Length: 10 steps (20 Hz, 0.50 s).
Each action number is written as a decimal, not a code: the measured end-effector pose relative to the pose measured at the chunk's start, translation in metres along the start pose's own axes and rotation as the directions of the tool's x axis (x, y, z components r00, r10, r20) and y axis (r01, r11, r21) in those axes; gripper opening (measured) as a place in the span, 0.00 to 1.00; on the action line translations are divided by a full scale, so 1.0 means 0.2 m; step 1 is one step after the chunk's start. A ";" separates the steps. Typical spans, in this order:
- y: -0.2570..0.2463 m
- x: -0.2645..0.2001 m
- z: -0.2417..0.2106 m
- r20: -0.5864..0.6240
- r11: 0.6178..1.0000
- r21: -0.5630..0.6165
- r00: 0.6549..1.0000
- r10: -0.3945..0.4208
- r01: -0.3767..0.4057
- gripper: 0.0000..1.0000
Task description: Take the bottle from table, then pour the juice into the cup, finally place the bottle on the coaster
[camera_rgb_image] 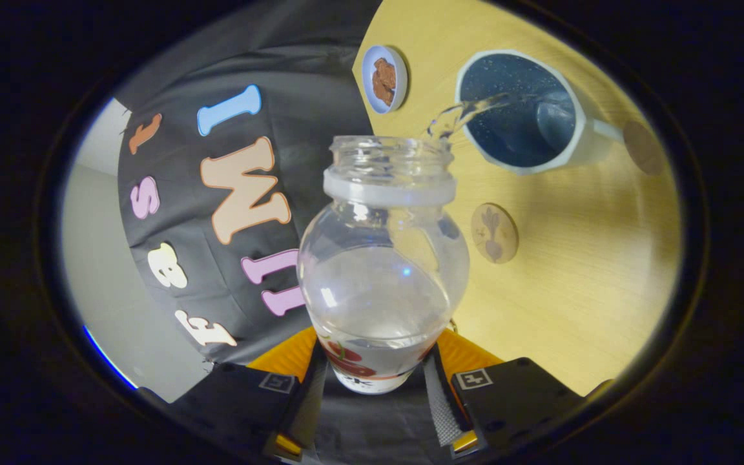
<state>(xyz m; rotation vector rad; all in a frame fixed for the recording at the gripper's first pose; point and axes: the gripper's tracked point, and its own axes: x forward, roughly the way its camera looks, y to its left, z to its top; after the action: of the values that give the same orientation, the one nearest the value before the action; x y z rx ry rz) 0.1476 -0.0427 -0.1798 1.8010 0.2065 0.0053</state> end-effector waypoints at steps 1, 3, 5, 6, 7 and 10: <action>0.00 0.00 0.00 0.001 1.000 0.006 1.000 -0.002 0.002 0.75; 0.01 0.01 0.00 0.004 1.000 0.021 1.000 0.002 -0.002 0.75; 0.02 0.01 0.01 0.009 0.999 0.037 1.000 0.010 -0.010 0.75; 0.02 0.01 0.01 0.011 0.999 0.043 1.000 0.012 -0.013 0.75; 0.03 0.01 0.02 0.012 0.999 0.050 1.000 0.014 -0.014 0.75; 0.04 0.01 0.02 0.014 0.997 0.069 1.000 0.018 -0.019 0.75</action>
<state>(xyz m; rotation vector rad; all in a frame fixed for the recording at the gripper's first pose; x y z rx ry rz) 0.1502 -0.0473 -0.1729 1.8709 0.1825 -0.0009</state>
